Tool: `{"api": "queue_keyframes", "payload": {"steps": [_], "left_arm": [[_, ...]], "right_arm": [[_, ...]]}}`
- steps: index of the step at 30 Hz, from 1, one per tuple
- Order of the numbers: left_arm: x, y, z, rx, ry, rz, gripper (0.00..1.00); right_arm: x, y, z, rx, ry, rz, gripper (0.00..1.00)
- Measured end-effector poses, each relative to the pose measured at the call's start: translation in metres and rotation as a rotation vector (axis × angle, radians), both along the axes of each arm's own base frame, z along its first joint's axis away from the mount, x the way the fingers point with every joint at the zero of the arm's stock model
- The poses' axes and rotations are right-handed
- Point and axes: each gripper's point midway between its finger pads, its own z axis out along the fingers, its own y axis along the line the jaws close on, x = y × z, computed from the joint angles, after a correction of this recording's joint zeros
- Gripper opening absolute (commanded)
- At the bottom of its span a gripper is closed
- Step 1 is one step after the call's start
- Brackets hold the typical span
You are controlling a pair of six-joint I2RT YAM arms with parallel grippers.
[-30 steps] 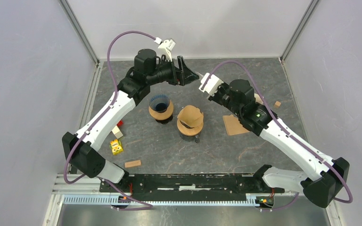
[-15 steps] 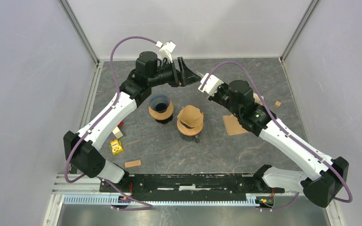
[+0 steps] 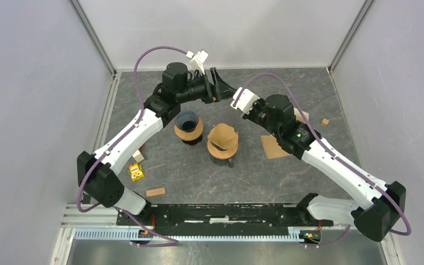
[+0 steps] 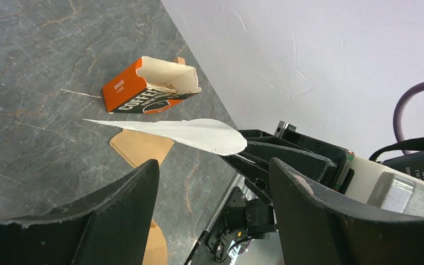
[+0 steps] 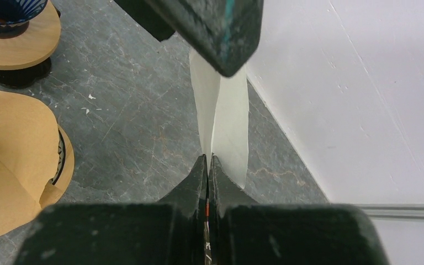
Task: Place the coffee filter in the dripper
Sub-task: Place the coffee filter in the coffee dripper.
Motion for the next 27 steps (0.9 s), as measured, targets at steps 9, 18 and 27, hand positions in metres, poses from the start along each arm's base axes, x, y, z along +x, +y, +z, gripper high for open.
{"api": "queue_keyframes", "payload": {"steps": [9,18,27], "left_arm": [[0.005,-0.008,-0.018,0.019,0.041,-0.007,0.71],[0.004,-0.008,-0.023,0.024,0.048,-0.007,0.77],[0.005,-0.008,-0.024,0.030,0.041,-0.008,0.80]], "right_arm": [[0.001,0.002,-0.004,-0.004,0.009,0.005,0.00],[0.001,0.002,-0.004,-0.004,0.008,0.004,0.00],[-0.001,0.003,-0.011,-0.010,0.022,0.016,0.00]]}}
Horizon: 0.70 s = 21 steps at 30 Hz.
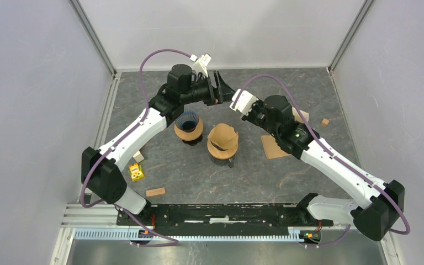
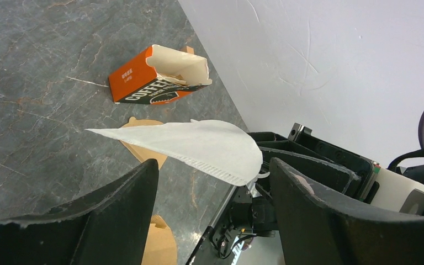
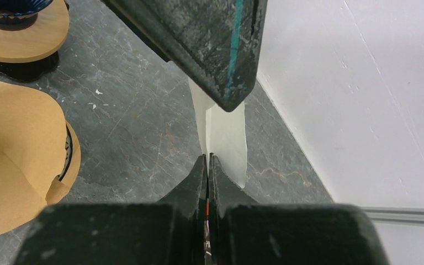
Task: Place the coffee filter in the dripper
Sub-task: Place the coffee filter in the coffee dripper.
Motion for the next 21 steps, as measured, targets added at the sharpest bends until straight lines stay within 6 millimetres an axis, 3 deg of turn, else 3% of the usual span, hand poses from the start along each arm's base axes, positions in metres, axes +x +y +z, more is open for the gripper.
{"api": "queue_keyframes", "payload": {"steps": [21], "left_arm": [[-0.004,0.002,-0.015,0.020,0.024,-0.004,0.73]], "right_arm": [[-0.001,0.001,0.000,0.004,0.003,0.007,0.00]]}}
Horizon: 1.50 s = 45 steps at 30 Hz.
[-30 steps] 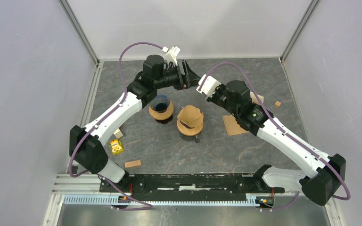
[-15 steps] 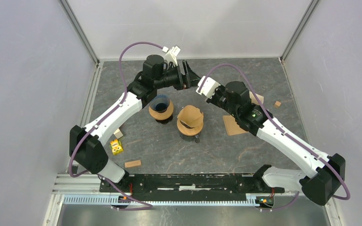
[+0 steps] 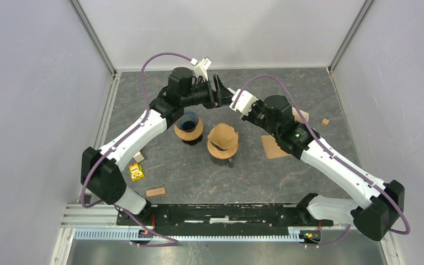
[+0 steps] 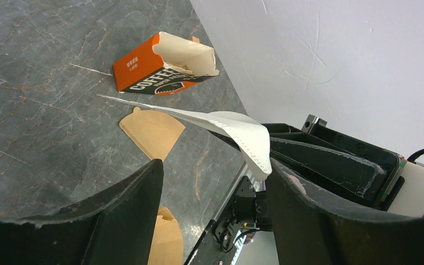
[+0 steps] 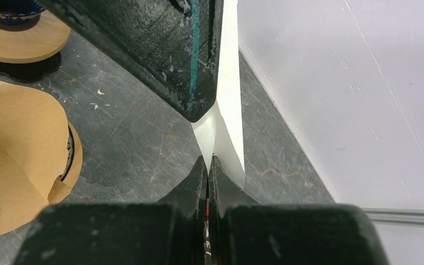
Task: Place the coffee filter in the dripper
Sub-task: Place the coffee filter in the coffee dripper.
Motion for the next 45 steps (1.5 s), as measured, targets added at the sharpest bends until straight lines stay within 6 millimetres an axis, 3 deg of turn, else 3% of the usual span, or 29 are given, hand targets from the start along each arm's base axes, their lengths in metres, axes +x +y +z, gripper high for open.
{"api": "queue_keyframes", "payload": {"steps": [6,20,29,45], "left_arm": [[0.000,0.000,0.001,-0.002,-0.003,-0.001,0.80],[-0.003,0.001,0.000,-0.007,-0.013,-0.008,0.83],[-0.005,0.002,-0.005,0.002,-0.019,-0.019,0.73],[-0.005,-0.001,-0.003,-0.009,-0.029,-0.033,0.41]], "right_arm": [[-0.001,0.001,0.000,0.002,0.002,0.008,0.00],[-0.004,0.003,-0.012,-0.009,0.025,0.024,0.00],[-0.004,0.004,-0.013,-0.008,0.033,0.030,0.00],[-0.007,0.010,-0.015,0.004,0.044,0.064,0.00]]}}
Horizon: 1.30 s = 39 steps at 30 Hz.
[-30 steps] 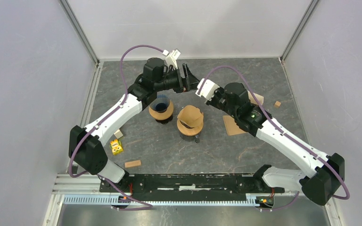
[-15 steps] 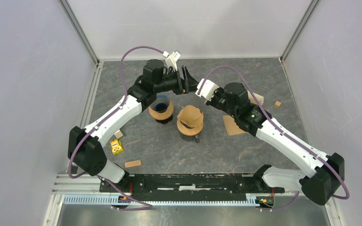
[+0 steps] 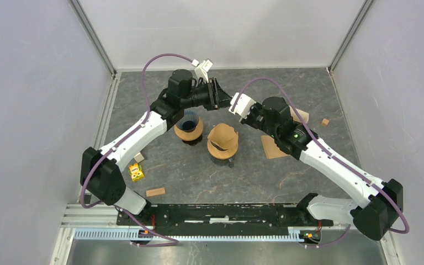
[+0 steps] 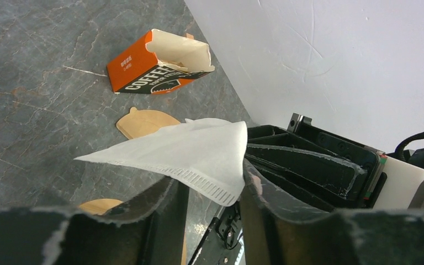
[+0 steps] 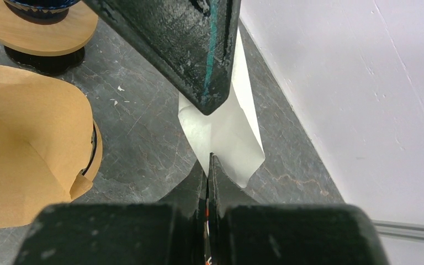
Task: Place the coffee filter in the dripper
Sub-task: Place the coffee filter in the coffee dripper.
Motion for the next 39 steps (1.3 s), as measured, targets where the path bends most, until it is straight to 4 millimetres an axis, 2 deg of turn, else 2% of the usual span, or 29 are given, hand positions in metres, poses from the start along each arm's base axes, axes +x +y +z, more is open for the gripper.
{"api": "queue_keyframes", "payload": {"steps": [4,8,11,15,20,27,33,36,39], "left_arm": [[0.000,-0.001,0.002,-0.006,-0.008,-0.004,0.40],[0.000,-0.003,0.005,-0.017,-0.022,-0.011,0.48],[-0.001,-0.003,0.007,-0.022,-0.027,-0.019,0.48],[-0.001,-0.004,0.010,-0.031,-0.039,-0.022,0.41],[-0.001,-0.005,0.013,-0.040,-0.049,-0.028,0.25],[-0.003,-0.007,0.017,-0.056,-0.066,-0.047,0.23],[-0.004,-0.008,0.016,-0.064,-0.071,-0.056,0.02],[-0.005,-0.007,0.015,-0.063,-0.065,-0.056,0.02],[-0.005,-0.007,0.014,-0.062,-0.063,-0.055,0.02]], "right_arm": [[0.000,0.001,0.000,0.000,0.002,0.004,0.00],[0.000,0.001,0.000,0.000,0.002,0.004,0.00],[0.000,0.001,0.000,0.001,0.002,0.005,0.00],[-0.001,0.001,-0.001,0.001,0.004,0.009,0.00],[-0.002,0.003,-0.001,0.003,0.006,0.017,0.00],[-0.002,0.004,-0.002,0.004,0.008,0.021,0.00],[-0.002,0.004,-0.003,0.002,0.012,0.022,0.00],[-0.002,0.005,-0.004,0.006,0.016,0.026,0.00],[-0.004,0.007,-0.004,0.011,0.021,0.038,0.04]]}}
